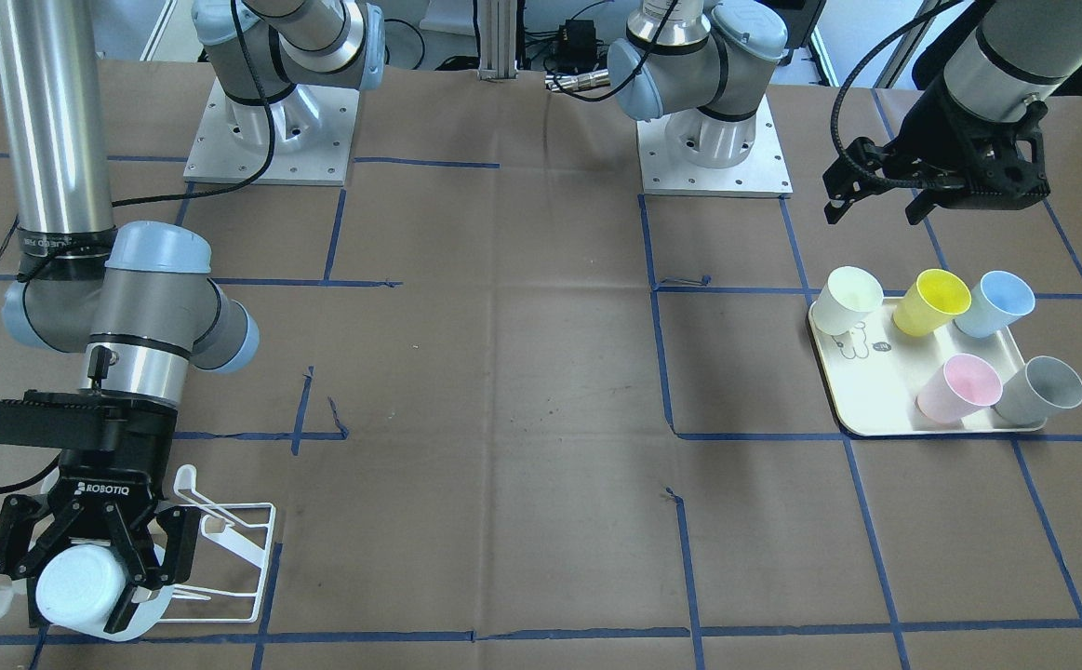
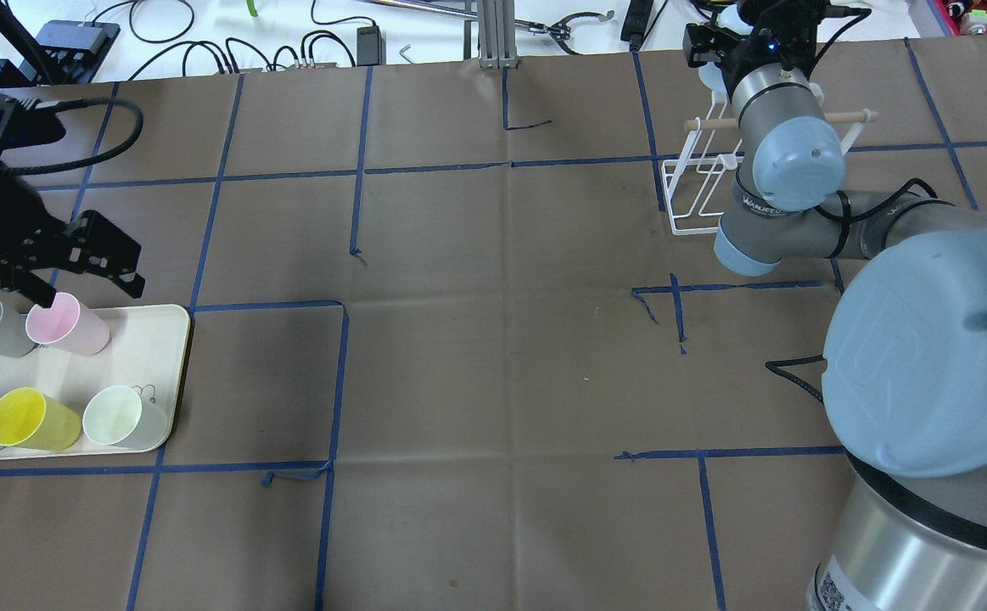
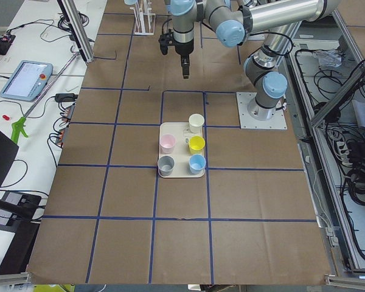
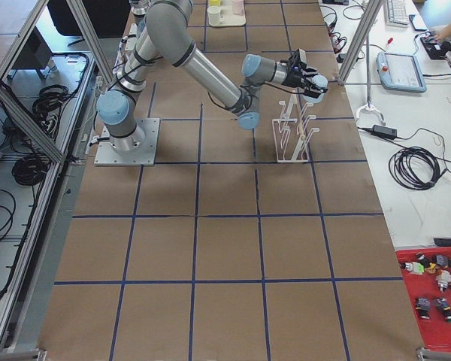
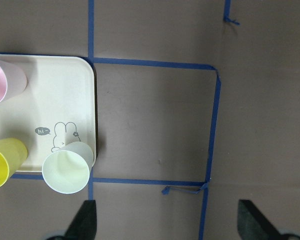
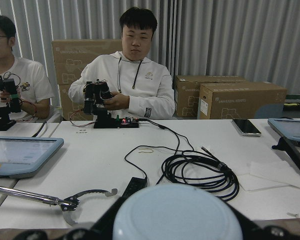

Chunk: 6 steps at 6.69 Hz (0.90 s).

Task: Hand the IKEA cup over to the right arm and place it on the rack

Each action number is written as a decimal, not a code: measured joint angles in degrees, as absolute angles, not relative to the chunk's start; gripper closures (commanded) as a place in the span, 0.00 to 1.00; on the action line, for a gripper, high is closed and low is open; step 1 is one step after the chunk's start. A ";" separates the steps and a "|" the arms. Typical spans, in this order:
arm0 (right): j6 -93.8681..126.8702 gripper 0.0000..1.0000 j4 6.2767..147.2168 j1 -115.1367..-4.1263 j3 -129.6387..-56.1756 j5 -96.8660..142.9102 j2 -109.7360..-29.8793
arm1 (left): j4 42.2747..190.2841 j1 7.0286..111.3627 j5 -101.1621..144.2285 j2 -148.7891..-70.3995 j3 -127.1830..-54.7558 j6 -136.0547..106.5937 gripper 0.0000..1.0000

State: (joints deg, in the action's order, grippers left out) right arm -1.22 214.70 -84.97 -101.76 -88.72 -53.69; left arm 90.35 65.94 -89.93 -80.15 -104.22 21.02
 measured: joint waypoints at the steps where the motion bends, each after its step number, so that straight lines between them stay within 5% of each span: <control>1: -1.23 0.93 216.30 -84.93 -102.22 -88.79 -52.83 | 87.85 62.17 -91.36 -79.08 -107.65 24.57 0.01; 6: -1.10 0.66 218.34 -84.28 -104.75 -89.20 -51.32 | 69.14 58.19 -92.52 -82.20 -121.73 29.21 0.01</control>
State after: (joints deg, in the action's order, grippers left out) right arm -1.10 218.34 -84.28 -104.75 -89.20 -51.32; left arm 69.14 58.19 -92.52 -82.20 -121.73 29.21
